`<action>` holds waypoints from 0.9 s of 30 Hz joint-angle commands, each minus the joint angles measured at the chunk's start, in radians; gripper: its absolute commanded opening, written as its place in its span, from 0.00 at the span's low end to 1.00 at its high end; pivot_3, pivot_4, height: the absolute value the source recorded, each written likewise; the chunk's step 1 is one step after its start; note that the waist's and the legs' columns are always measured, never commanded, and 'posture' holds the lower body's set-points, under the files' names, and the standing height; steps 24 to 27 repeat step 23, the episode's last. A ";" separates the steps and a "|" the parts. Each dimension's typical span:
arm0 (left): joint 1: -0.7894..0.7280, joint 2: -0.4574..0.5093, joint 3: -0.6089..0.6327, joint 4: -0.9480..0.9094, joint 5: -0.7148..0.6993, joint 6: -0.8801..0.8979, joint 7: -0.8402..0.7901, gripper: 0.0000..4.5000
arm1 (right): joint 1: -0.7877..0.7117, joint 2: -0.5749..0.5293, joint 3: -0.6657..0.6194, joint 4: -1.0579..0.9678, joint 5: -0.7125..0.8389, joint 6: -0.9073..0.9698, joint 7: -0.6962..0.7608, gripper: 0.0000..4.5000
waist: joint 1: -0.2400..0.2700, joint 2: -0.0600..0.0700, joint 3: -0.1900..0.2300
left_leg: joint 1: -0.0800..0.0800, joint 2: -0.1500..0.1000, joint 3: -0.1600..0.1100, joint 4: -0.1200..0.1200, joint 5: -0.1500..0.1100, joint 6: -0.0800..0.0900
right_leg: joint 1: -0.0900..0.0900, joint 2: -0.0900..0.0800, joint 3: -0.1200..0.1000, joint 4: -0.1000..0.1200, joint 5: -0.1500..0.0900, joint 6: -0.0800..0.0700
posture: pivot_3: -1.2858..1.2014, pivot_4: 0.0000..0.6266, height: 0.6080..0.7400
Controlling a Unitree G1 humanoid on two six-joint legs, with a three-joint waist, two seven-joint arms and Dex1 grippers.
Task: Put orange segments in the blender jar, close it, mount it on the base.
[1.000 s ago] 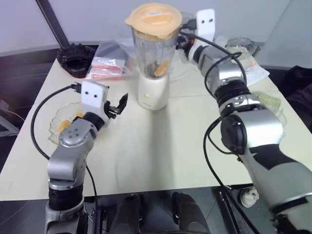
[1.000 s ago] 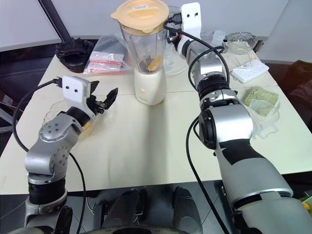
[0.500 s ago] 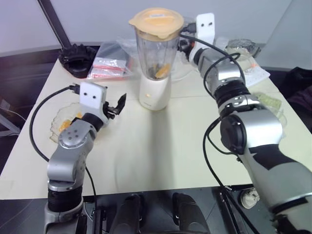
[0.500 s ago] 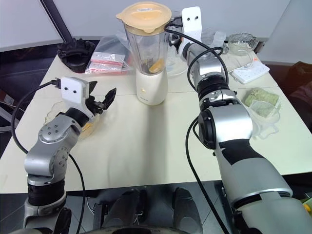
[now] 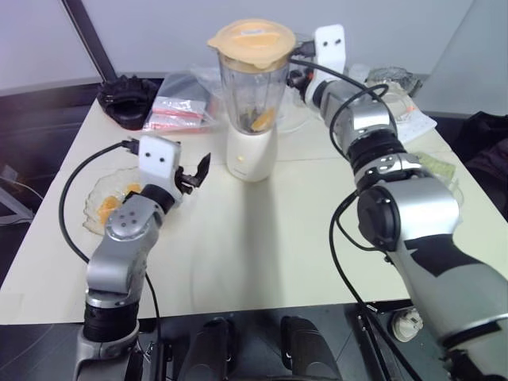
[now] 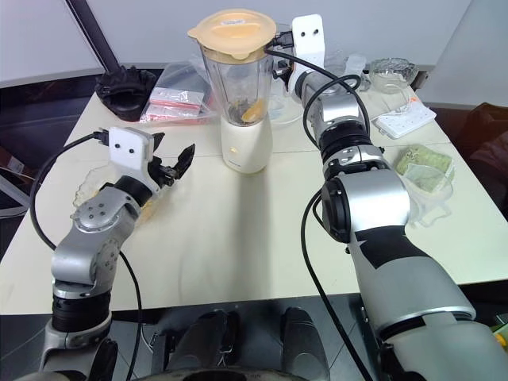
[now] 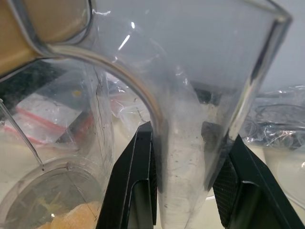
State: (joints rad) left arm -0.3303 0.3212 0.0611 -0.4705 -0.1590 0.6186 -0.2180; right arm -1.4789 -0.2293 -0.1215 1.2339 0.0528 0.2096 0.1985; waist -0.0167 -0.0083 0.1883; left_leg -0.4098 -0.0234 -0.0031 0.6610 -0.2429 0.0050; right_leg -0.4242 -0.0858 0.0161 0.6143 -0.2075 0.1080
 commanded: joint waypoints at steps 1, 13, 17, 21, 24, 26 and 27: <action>-0.025 -0.005 0.004 -0.005 -0.010 -0.028 -0.009 0.81 | 0.039 0.004 0.024 0.036 -0.041 0.013 -0.029 0.52 | -0.001 -0.001 -0.001 | 0.000 0.000 0.000 0.000 0.000 0.000 | 0.000 0.000 0.000 0.000 0.000 0.000 | 0.52 0.24 1.00; -0.030 -0.030 -0.006 0.017 -0.060 -0.028 -0.044 0.81 | 0.204 -0.008 0.063 -0.176 -0.082 0.062 -0.058 0.99 | -0.007 -0.001 0.001 | -0.002 0.002 0.001 -0.004 0.000 0.000 | -0.004 0.002 0.001 0.000 0.002 0.003 | 0.52 0.24 1.00; -0.002 -0.036 -0.017 0.013 -0.083 -0.015 -0.066 0.81 | 0.597 -0.022 0.125 -0.798 -0.057 0.254 0.033 0.99 | 0.009 -0.001 0.000 | -0.001 0.002 0.000 -0.006 0.000 0.000 | -0.004 0.002 0.000 -0.001 0.002 0.003 | 0.52 0.24 1.00; 0.040 -0.029 -0.031 0.015 -0.113 0.015 -0.106 0.81 | 0.949 -0.052 0.114 -1.251 0.005 0.315 0.104 0.99 | 0.005 -0.001 0.000 | -0.003 0.001 -0.001 -0.010 0.000 0.000 | -0.005 0.001 0.000 -0.002 0.001 0.004 | 0.52 0.24 1.00; 0.054 -0.022 -0.041 0.027 -0.115 0.024 -0.121 0.81 | 1.073 -0.078 0.087 -1.364 0.020 0.291 0.123 0.99 | 0.002 -0.001 0.000 | -0.004 0.001 0.001 -0.010 0.000 0.000 | -0.006 0.001 0.001 -0.003 0.002 0.004 | 0.52 0.24 1.00; 0.054 -0.022 -0.041 0.027 -0.115 0.024 -0.121 0.81 | 1.073 -0.078 0.087 -1.364 0.020 0.291 0.123 0.99 | 0.002 -0.001 0.000 | -0.004 0.001 0.001 -0.010 0.000 0.000 | -0.006 0.001 0.001 -0.003 0.002 0.004 | 0.52 0.24 1.00; 0.054 -0.022 -0.041 0.027 -0.115 0.024 -0.121 0.81 | 1.073 -0.078 0.087 -1.364 0.020 0.291 0.123 0.99 | 0.002 -0.001 0.000 | -0.004 0.001 0.001 -0.010 0.000 0.000 | -0.006 0.001 0.001 -0.003 0.002 0.004 | 0.52 0.24 1.00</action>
